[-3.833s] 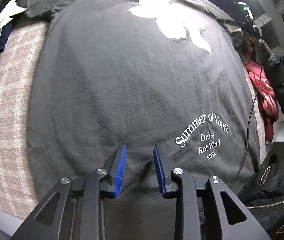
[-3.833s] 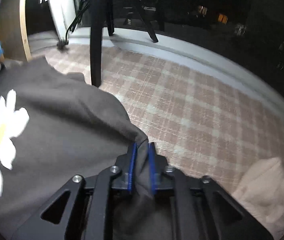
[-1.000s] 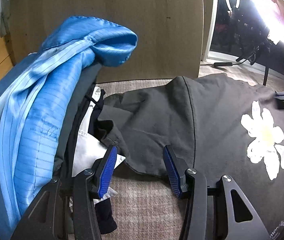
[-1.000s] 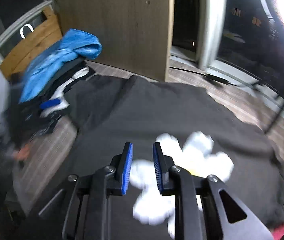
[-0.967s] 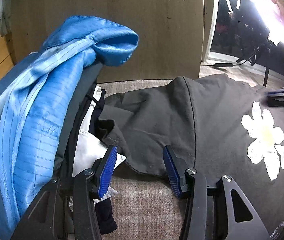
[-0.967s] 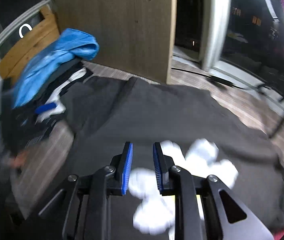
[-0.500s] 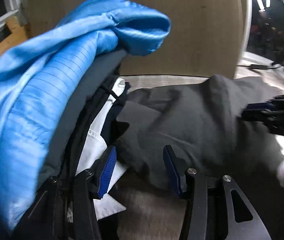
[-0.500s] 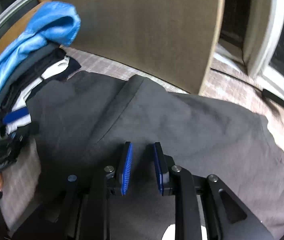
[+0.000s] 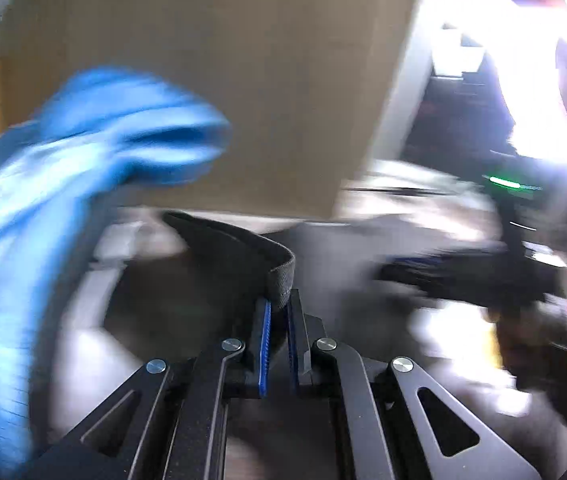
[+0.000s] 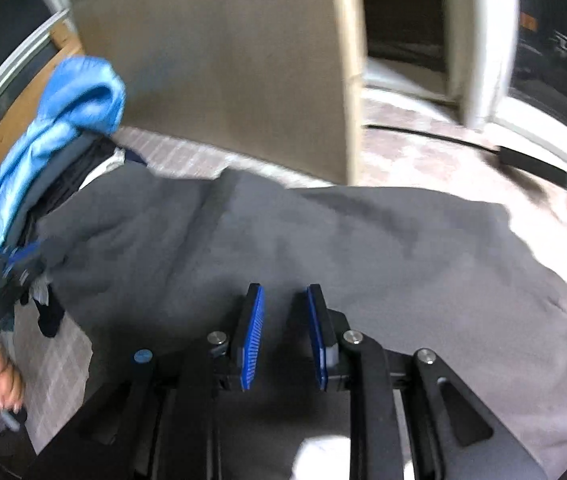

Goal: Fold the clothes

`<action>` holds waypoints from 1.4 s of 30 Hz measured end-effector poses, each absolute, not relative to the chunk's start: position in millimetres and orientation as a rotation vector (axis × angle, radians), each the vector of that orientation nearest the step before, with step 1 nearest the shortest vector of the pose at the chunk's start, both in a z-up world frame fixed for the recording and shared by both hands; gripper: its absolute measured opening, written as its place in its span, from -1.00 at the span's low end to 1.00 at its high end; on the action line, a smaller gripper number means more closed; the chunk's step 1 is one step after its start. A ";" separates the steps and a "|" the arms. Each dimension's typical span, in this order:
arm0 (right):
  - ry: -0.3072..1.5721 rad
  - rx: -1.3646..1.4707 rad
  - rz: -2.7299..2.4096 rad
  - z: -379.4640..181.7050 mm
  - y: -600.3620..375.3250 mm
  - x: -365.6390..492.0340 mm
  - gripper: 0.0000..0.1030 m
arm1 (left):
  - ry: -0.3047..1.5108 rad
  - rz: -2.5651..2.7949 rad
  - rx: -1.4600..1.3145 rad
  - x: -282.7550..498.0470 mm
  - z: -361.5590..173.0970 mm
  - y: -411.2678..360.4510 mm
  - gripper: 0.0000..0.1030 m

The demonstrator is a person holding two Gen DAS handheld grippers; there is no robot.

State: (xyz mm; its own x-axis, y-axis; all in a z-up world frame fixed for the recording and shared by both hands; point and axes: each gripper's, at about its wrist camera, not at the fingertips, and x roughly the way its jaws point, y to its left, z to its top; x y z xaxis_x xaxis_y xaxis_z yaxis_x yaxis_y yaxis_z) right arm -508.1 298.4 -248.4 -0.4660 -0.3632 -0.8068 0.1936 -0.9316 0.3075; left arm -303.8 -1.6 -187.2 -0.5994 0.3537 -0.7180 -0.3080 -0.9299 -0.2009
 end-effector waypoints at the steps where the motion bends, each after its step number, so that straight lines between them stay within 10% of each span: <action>1: -0.269 1.393 -2.446 -244.3 307.1 -504.3 -0.57 | -0.066 2.408 -1.127 -296.2 -186.5 17.3 -0.85; 7: -0.359 1.359 -2.527 -217.0 360.6 -476.3 -0.38 | 0.180 2.258 -1.176 -255.1 -203.9 60.3 -0.41; 15: -0.262 1.295 -2.381 -212.6 328.3 -474.9 -0.13 | 0.354 2.290 -1.202 -247.1 -217.9 52.6 -0.39; 25: 0.256 1.482 -2.471 -259.7 289.1 -515.6 -0.17 | 0.192 2.196 -1.263 -278.4 -247.1 51.0 -0.21; 31: 0.070 1.350 -2.477 -229.0 298.0 -522.9 -0.17 | 0.072 2.322 -1.270 -277.5 -239.1 14.8 -0.20; 42: 0.325 1.353 -2.385 -257.7 237.9 -556.6 -0.18 | 0.049 2.403 -1.337 -261.8 -243.9 -20.0 -0.20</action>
